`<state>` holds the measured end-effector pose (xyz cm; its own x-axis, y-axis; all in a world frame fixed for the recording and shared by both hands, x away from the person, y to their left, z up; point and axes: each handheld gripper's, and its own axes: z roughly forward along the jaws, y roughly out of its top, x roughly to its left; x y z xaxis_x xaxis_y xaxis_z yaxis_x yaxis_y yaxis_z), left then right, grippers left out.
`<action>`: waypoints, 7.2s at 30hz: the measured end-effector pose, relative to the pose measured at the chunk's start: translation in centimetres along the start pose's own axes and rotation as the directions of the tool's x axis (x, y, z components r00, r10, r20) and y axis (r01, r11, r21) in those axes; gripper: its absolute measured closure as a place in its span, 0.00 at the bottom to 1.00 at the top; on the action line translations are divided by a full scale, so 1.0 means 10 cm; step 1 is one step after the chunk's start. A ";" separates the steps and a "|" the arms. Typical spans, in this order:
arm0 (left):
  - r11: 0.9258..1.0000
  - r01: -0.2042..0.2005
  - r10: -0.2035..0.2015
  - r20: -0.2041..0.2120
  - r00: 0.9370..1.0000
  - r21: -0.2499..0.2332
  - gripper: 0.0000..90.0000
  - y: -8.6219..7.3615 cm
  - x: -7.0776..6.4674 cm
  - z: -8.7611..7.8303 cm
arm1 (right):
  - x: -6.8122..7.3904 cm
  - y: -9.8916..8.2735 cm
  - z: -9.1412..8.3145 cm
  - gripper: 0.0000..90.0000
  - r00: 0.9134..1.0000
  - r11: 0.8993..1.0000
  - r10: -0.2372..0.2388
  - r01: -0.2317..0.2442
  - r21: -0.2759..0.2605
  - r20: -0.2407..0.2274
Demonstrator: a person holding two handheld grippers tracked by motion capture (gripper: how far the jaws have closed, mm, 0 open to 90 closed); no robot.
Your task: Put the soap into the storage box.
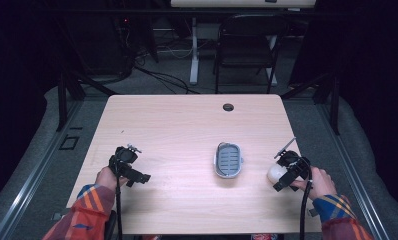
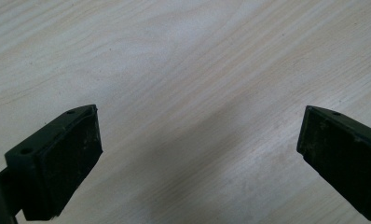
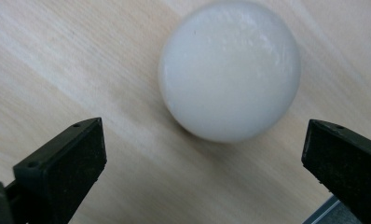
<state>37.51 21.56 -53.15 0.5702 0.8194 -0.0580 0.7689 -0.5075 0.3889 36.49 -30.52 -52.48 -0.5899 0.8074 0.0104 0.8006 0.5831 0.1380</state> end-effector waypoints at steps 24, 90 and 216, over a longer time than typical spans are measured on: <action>1.000 -0.005 0.005 0.007 1.000 0.008 0.00 0.01 0.00 0.01 | -0.06 0.37 0.14 0.10 1.000 0.998 -0.009 0.007 0.069 0.025; 0.999 -0.009 0.009 0.010 1.000 -0.044 0.00 0.03 0.00 -0.01 | -0.02 0.70 -0.25 0.27 0.999 0.998 -0.051 0.051 0.046 -0.013; 0.999 -0.051 0.052 0.037 0.998 -0.013 0.00 0.02 -0.02 0.00 | 0.80 1.68 0.07 0.27 0.941 0.942 -0.333 0.335 0.026 -0.062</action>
<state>37.57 21.34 -53.09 0.6197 0.7815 -0.0718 0.7346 -0.5454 0.4037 45.25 -14.20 -50.74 -0.8280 0.5601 0.0249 0.5592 0.8219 0.1082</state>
